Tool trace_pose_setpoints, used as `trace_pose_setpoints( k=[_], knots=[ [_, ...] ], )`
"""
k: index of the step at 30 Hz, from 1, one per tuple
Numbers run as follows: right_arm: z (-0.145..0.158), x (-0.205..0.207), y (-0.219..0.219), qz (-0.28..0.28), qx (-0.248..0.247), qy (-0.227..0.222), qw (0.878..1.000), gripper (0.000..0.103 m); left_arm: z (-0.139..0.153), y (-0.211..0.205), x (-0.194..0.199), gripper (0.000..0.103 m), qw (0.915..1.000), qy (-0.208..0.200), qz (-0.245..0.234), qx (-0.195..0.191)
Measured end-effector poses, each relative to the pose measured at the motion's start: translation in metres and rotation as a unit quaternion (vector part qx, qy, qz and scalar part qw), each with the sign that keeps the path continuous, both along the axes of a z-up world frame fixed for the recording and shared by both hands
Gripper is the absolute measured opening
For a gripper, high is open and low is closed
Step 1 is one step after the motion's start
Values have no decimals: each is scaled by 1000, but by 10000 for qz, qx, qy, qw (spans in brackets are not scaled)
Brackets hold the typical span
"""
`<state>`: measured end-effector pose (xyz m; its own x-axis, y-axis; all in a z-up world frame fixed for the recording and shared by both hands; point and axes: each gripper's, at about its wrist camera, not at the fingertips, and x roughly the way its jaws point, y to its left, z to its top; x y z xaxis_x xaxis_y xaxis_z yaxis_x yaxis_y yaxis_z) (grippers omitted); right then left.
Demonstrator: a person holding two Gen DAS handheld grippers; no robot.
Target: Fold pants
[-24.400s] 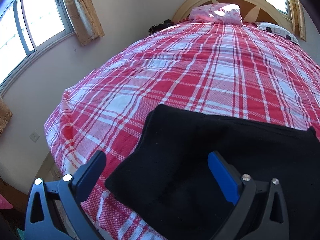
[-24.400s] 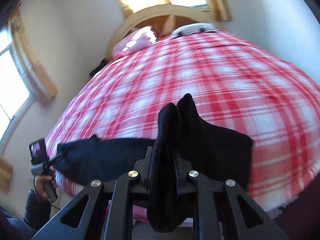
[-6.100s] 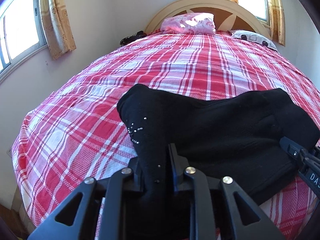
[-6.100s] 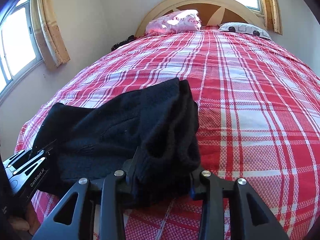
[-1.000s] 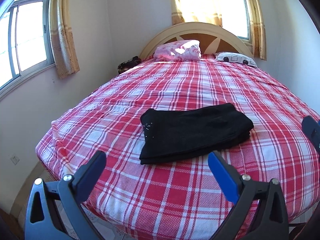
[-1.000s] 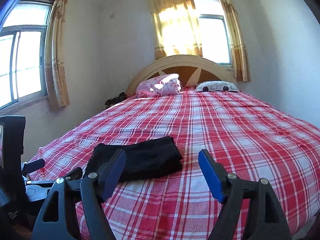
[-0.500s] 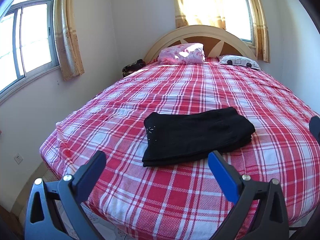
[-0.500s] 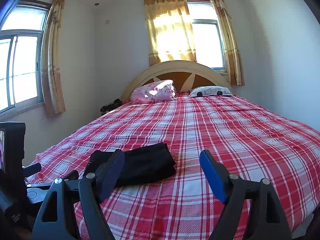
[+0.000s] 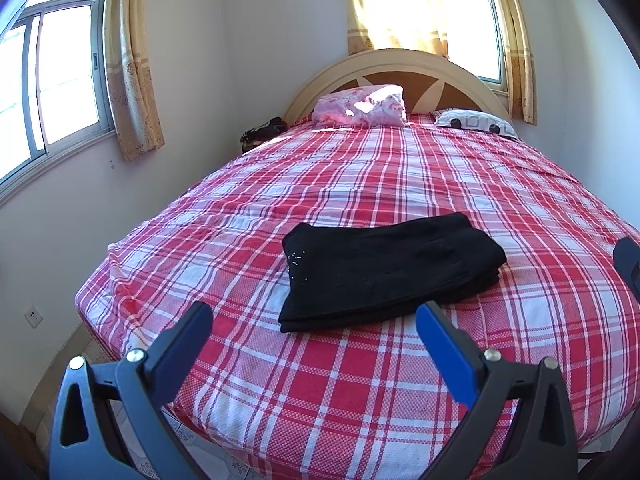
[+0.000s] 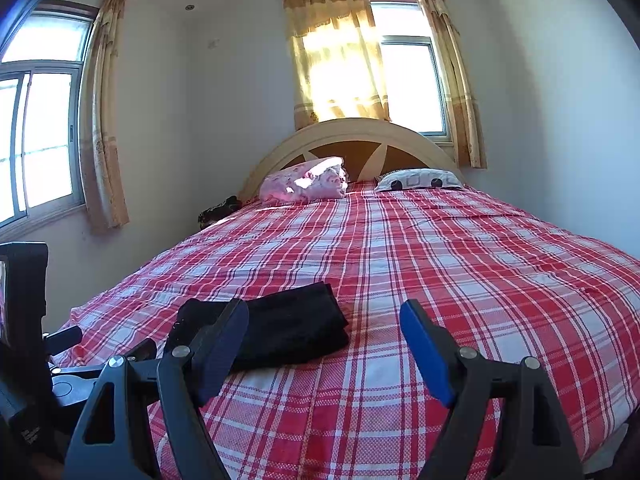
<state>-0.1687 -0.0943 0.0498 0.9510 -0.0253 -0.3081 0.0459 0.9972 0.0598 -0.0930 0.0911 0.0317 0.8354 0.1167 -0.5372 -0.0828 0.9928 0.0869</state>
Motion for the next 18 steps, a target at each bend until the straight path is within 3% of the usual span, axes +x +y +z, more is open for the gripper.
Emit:
trace_pose_setpoints(
  k=[18],
  knots=[
    [-2,5,-4,-78,48,42,9999,79,-1,-1,7,103,10000,29,66,46]
  ],
)
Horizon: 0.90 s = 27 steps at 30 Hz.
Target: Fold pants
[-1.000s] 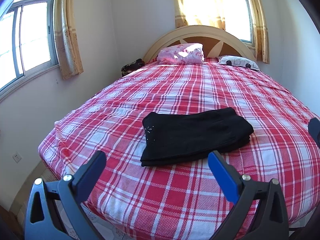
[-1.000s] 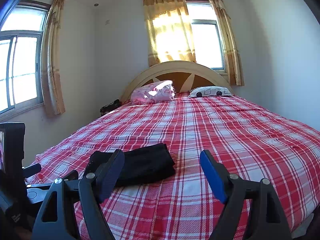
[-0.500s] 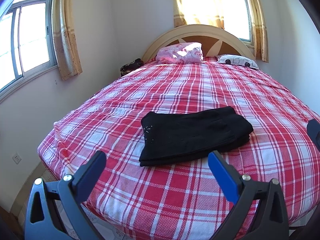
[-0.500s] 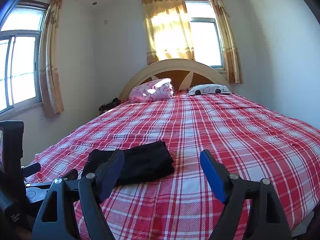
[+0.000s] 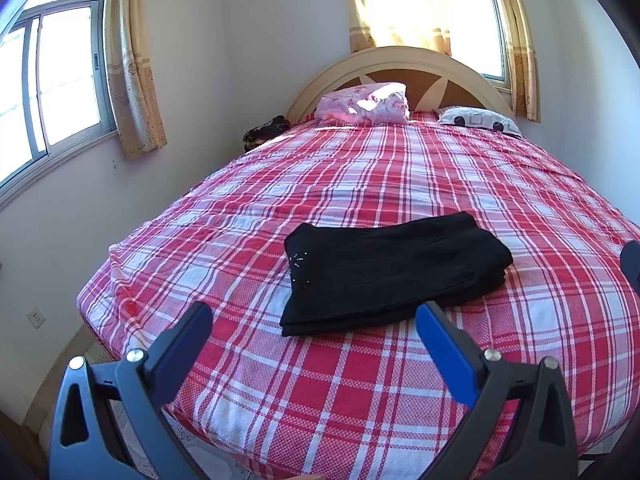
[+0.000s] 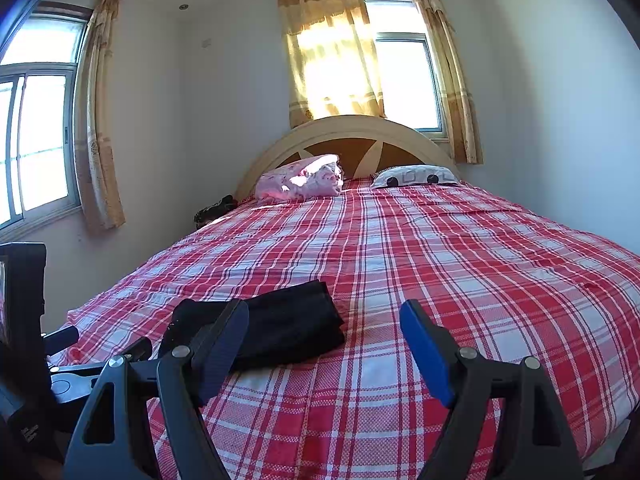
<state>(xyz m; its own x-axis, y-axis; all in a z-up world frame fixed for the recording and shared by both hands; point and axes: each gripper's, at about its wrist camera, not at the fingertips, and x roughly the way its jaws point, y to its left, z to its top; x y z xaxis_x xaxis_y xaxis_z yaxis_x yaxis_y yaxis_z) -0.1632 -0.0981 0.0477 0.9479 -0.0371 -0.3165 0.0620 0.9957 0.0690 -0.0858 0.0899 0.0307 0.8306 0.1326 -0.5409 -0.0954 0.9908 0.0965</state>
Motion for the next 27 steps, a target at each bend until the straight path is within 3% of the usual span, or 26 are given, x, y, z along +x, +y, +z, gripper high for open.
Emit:
trace_pose_setpoints(
  k=[27],
  knots=[
    [-6,15,-6,-101,23,64,9999,79,-4,-6,13,103,10000,55,-42,29]
  ],
)
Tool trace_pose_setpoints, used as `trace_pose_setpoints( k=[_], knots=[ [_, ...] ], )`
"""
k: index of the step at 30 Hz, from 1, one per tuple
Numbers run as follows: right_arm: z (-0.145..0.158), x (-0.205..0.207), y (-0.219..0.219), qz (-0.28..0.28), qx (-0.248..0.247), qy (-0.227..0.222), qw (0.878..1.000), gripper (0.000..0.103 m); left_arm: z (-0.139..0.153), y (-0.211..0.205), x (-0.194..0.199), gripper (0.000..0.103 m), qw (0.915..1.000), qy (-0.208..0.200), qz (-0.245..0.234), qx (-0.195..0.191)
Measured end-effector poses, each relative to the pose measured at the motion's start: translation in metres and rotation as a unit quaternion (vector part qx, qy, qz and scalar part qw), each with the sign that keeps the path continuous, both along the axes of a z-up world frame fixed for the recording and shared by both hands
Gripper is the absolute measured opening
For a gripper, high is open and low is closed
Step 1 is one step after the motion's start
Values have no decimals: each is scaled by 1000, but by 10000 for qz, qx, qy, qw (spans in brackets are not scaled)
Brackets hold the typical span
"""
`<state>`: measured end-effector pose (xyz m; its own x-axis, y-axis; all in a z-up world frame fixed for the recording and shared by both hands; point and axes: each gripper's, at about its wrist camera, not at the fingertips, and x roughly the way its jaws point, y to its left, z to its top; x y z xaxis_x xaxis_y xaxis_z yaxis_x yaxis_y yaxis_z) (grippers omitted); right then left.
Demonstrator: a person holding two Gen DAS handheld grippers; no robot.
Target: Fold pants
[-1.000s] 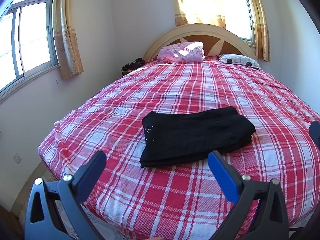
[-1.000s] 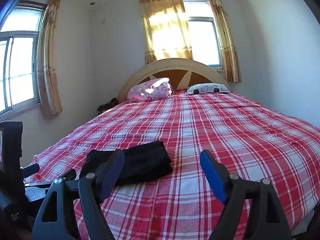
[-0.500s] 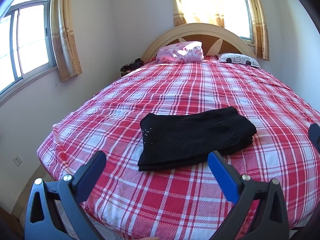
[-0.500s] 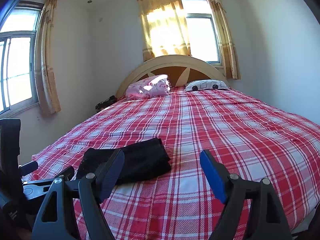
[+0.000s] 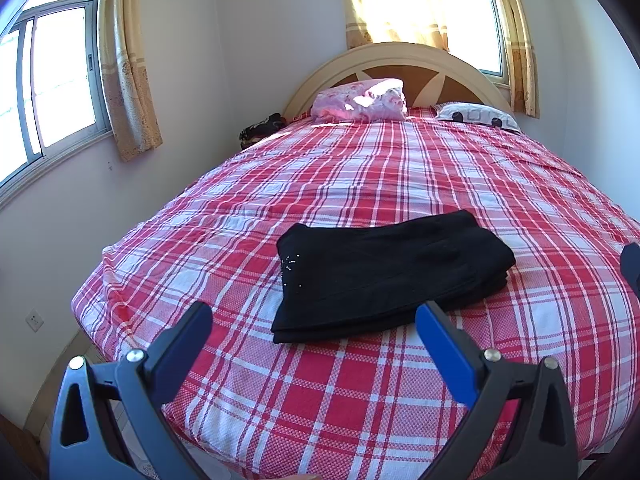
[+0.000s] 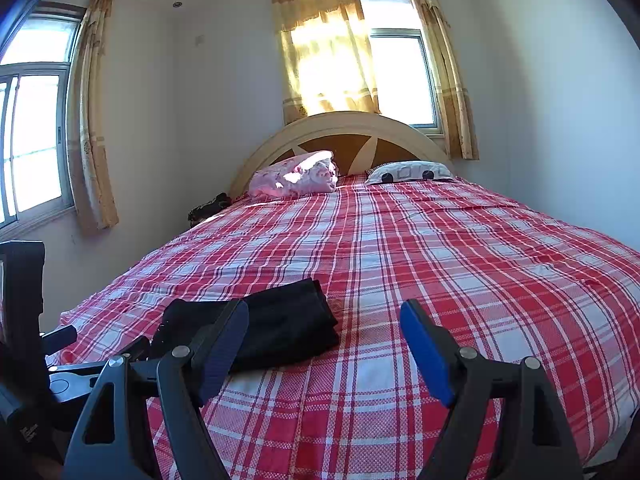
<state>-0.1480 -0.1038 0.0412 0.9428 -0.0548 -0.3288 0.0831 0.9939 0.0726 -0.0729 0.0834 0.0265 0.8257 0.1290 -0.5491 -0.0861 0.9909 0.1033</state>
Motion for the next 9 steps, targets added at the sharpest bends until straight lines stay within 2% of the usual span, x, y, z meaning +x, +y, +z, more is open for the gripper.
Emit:
trace_pose_setpoints(
  k=[3,9],
  knots=[
    [-1,1,0,3,-8,10,10000,79,-2,1,3,103,10000,31,54,60],
    [-3,2,1,3,-31,49,10000,79,-5,13,11,103,9998,112,56,-150]
  ],
)
